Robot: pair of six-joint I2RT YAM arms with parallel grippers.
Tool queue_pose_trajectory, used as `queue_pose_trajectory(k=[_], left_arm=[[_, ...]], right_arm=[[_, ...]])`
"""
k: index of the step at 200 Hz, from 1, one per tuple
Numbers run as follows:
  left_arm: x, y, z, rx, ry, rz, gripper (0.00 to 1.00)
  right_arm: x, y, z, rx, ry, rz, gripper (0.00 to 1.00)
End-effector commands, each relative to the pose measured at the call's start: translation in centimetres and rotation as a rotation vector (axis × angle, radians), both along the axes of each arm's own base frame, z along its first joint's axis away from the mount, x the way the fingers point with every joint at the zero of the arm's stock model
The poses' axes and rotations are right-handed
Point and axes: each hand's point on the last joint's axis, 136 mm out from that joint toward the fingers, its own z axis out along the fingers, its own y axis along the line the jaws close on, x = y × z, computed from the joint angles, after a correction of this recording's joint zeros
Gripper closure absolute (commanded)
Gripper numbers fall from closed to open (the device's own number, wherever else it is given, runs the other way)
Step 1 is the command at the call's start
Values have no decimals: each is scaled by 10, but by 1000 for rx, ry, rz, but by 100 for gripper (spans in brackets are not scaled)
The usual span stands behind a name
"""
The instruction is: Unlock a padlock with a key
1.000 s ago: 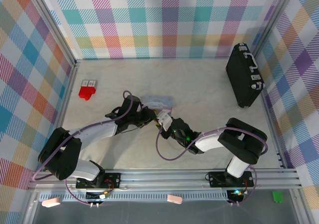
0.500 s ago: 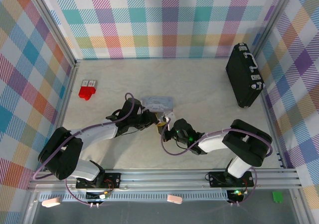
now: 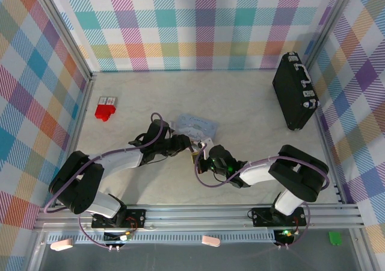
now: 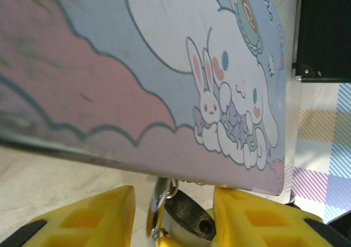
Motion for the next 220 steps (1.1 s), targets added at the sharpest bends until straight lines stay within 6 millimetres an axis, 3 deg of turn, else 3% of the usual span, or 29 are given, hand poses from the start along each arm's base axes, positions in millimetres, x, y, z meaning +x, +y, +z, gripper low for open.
queue_pose_trajectory(k=[1, 40, 69, 120, 142, 184, 220], left_arm=[[15, 23, 2, 50, -41, 56, 57], [26, 51, 1, 194, -47, 83, 55], [40, 64, 5, 282, -67, 85, 54], [66, 60, 5, 372, -74, 41, 54], [72, 53, 0, 381, -67, 21, 54], [72, 42, -9, 389, -64, -4, 54], [68, 46, -9, 401, -69, 8, 54]], right_arm=[[-3, -7, -8, -64, 10, -2, 97], [-7, -12, -22, -145, 29, 20, 93], [-5, -20, -28, -223, 13, 30, 84], [2, -40, -24, -286, -29, 13, 63], [7, -46, -22, -275, -28, -4, 58], [37, -56, -13, -128, 51, 21, 49], [71, -53, -5, -77, 95, 57, 45]])
